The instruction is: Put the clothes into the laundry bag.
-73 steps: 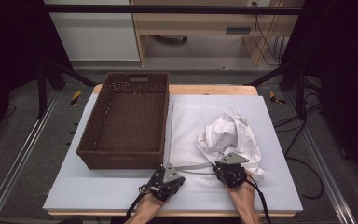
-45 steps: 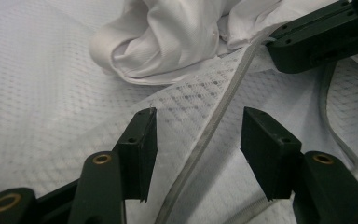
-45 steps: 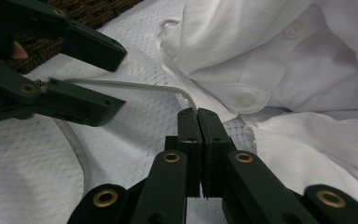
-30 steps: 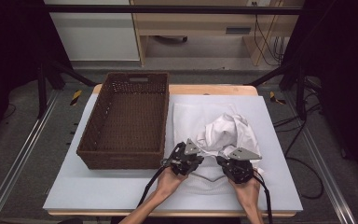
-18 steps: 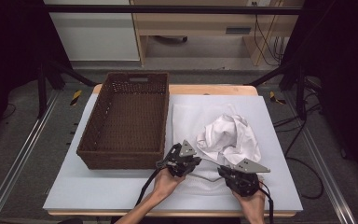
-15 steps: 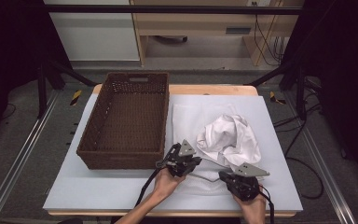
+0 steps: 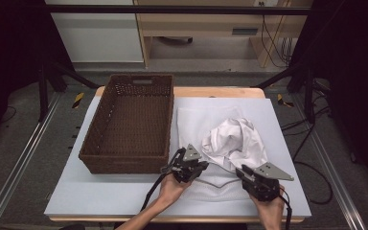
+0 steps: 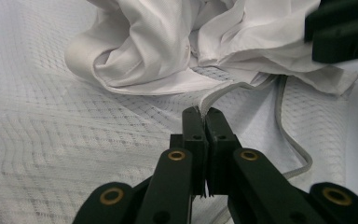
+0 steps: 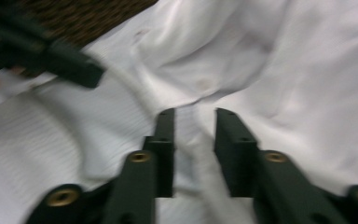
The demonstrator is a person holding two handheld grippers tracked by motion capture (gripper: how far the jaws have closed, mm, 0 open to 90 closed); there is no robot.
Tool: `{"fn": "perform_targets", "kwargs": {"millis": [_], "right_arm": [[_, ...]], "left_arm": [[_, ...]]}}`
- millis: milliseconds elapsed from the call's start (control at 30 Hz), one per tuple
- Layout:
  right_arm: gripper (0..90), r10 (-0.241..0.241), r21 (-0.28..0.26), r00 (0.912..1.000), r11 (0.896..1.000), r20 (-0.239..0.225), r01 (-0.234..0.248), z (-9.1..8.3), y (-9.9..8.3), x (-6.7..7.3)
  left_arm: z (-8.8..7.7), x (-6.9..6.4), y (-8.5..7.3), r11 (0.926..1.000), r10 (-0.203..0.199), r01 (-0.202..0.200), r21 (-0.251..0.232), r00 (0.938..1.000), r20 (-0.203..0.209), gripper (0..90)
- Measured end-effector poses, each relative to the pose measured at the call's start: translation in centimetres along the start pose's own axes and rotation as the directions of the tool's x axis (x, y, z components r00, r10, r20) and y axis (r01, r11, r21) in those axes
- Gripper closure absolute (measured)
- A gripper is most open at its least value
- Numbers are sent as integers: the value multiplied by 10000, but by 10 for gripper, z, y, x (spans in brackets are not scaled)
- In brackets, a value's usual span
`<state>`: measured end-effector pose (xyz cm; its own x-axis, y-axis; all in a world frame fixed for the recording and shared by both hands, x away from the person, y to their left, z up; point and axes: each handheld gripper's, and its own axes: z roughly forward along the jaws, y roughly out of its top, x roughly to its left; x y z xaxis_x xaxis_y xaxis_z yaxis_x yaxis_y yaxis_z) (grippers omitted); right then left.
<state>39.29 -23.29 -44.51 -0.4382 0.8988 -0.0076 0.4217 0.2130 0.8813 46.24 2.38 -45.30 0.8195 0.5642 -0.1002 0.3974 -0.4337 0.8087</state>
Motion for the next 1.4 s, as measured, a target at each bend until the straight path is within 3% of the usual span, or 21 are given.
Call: {"fn": "perform_targets", "kwargs": {"millis": [67, 133, 200, 333, 433, 533, 600, 633, 667, 700, 800, 867, 1033, 1133, 1167, 1233, 1333, 1400], "right_arm": [[499, 122, 43, 9999, 9999, 115, -122, 2, 3, -6], [438, 216, 420, 9994, 9989, 284, -227, 11, 2, -10], [443, 87, 824, 9985, 9965, 533, -131, 23, -4, -10], [610, -296, 1765, 9944, 9842, 1019, 112, 39, -15, -10], [831, 36, 1925, 9942, 9810, 1070, -243, 40, -16, -16], [871, 250, 1846, 9927, 9817, 1177, -466, 36, -14, -22], [873, 379, 1352, 9934, 9894, 1080, -524, 26, -9, -25], [873, 379, 1352, 9934, 9894, 1080, -524, 26, -9, -25], [873, 468, 558, 9976, 9972, 509, -496, 13, -3, -25], [873, 477, 150, 9988, 9987, 132, -479, 6, 2, -23], [873, 405, -659, 9962, 9968, -770, -456, -11, 14, -16], [873, 229, -952, 9891, 9948, -1458, -370, -17, 20, -8], [873, -319, -503, 9620, 9986, -2713, 189, -5, 18, 17], [872, -408, 296, 9562, 9982, -2897, 515, 17, 9, 32], [872, -371, 498, 9569, 9973, -2880, 537, 23, 7, 35], [870, -309, 1129, 9685, 9918, -2470, 604, 40, 3, 41], [867, -439, 1485, 9829, 9864, -1791, 711, 59, 1, 43], [865, -268, 1596, 9892, 9859, -1442, 499, 69, 2, 41]], "left_arm": [[-1, -1, 1, 10000, 58, -57, 65, 10000, -49, 877], [-2, 0, 0, 9997, 156, -155, 172, 9998, -83, 877], [-3, -1, 0, 9994, 254, -251, 241, 9996, -106, 876], [-2, -2, -5, 9997, 235, -235, 106, 9997, -29, 874], [-1, -3, -7, 9994, 293, -291, 199, 9995, -93, 875], [-2, -2, -6, 9999, 132, -131, 109, 9999, -110, 875], [-2, -2, -5, 9999, 10, -9, 100, 9999, -111, 876], [-2, -2, -5, 9999, 10, -9, 100, 9999, -111, 876], [0, -2, -4, 9999, -4, 6, 116, 9999, -165, 876], [0, -2, -3, 9999, -56, 59, 125, 9998, -184, 877], [2, 1, 4, 9990, -432, 432, -62, 9990, -142, 877], [2, 2, 10, 9985, -543, 540, -113, 9983, -206, 877], [-1, 2, 27, 9971, -704, 691, -328, 9967, -394, 878], [-3, 0, 33, 9968, -691, 675, -427, 9969, -376, 879], [-3, -1, 34, 9972, -635, 620, -421, 9973, -360, 880], [-4, -4, 34, 9979, -503, 486, -426, 9980, -394, 880], [-7, -6, 30, 9984, -387, 372, -417, 9986, -370, 880], [-10, -6, 25, 9985, -386, 374, -400, 9988, -309, 880]]}}
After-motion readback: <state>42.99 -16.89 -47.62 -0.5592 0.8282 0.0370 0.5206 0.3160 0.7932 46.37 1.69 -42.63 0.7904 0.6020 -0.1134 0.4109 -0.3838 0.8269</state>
